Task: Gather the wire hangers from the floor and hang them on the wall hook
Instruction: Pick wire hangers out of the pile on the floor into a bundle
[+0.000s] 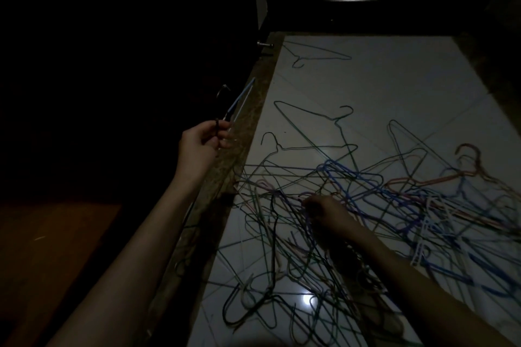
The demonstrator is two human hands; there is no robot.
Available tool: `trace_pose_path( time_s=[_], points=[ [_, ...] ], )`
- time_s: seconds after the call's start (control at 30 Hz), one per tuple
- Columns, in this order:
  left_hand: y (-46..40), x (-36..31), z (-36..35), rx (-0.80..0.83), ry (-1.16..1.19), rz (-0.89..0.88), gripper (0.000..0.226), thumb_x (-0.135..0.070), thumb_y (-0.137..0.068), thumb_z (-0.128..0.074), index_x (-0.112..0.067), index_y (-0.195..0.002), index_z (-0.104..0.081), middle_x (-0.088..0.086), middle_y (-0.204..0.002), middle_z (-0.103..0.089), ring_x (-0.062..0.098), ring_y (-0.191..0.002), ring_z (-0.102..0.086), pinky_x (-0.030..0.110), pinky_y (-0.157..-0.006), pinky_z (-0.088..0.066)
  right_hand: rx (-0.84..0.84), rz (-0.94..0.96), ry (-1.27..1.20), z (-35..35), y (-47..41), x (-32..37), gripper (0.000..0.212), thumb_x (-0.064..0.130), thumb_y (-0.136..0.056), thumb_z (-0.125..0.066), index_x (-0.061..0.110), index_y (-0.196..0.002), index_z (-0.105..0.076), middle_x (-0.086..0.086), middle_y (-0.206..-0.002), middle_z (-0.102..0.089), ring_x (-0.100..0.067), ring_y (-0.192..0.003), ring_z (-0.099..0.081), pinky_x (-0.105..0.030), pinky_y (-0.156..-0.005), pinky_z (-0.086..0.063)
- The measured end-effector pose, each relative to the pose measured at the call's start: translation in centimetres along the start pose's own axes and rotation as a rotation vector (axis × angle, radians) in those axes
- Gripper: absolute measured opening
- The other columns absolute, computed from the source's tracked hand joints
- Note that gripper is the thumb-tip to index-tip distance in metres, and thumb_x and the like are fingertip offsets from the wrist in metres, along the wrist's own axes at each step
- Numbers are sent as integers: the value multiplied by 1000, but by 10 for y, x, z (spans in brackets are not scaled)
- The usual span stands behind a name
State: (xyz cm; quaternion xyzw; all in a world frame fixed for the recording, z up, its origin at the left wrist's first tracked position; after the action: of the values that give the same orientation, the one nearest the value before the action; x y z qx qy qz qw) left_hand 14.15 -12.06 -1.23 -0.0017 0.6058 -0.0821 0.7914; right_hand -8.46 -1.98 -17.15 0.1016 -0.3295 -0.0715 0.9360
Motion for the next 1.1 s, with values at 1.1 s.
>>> trace_pose_path(
  time_s=[1.1],
  points=[
    [-55,-111,-12,78,99,-33,29,14,-92,-36,-3,-104,-56,4,-76,-56,10,-65,-55,9,-49,-41,-405,117,-865,177,-27,162,19,-1,-90,-55,0,-107,-61,-15,-90,-61,-16,-71,-61,-19,-53,-55]
  ],
)
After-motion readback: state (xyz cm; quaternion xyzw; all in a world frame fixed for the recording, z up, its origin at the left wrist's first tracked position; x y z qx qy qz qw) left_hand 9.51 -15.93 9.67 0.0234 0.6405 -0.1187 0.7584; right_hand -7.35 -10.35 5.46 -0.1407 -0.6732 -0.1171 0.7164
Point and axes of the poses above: each hand's wrist, its own y-axis away from the middle knuckle, its own z-axis out of the back of the hand, x = y × z, the point moved 1 cm from there along -y, towards the middle knuckle
